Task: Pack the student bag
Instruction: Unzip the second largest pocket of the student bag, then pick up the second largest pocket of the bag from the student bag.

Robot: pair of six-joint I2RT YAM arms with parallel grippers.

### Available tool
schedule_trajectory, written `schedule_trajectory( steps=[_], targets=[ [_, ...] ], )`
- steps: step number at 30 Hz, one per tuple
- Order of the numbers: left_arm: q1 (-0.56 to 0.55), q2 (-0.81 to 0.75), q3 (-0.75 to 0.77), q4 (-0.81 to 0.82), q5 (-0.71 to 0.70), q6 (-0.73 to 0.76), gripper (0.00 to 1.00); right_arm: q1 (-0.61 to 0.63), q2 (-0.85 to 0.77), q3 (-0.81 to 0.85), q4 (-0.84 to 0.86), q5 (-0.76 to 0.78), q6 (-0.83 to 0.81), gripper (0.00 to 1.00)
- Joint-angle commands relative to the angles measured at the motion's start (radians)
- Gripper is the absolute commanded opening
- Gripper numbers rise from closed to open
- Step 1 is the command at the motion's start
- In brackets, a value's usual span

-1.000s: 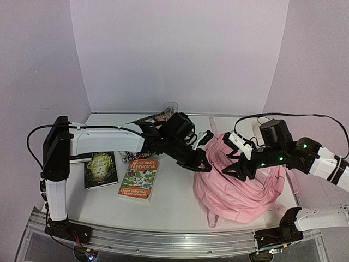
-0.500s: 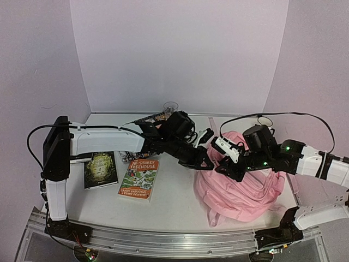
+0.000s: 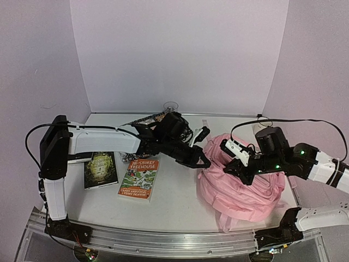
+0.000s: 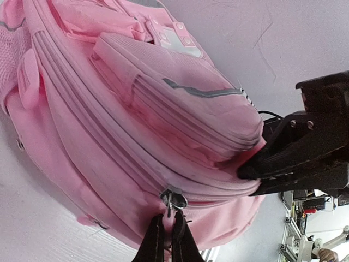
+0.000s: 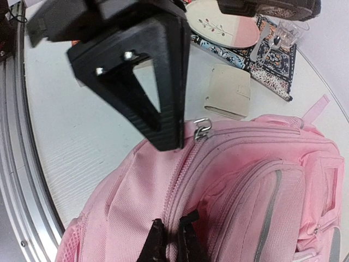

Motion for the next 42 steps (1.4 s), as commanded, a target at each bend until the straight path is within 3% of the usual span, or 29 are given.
schedule_trajectory(
  steps=[1, 11, 22, 28, 36, 42],
  targets=[
    [0.102, 0.000, -0.011, 0.019, -0.125, 0.058, 0.00, 0.004, -0.093, 0.016, -0.082, -0.074, -0.036, 0.00],
    [0.105, 0.179, 0.045, 0.011, -0.199, 0.073, 0.02, 0.004, -0.079, 0.037, -0.108, -0.134, -0.007, 0.00],
    [0.079, 0.160, -0.007, 0.006, -0.305, 0.090, 0.11, 0.004, -0.026, 0.054, -0.108, -0.034, 0.002, 0.00],
    [0.076, 0.105, -0.029, 0.006, -0.339, 0.068, 0.39, 0.004, -0.008, 0.077, -0.108, 0.096, 0.008, 0.00],
    [0.079, 0.007, -0.077, -0.002, -0.497, -0.008, 0.65, 0.003, -0.073, 0.054, -0.077, 0.240, -0.014, 0.00],
    [0.111, 0.122, 0.094, -0.119, -0.627, 0.043, 0.82, 0.003, -0.050, 0.051, -0.054, 0.247, -0.009, 0.00]
  ],
)
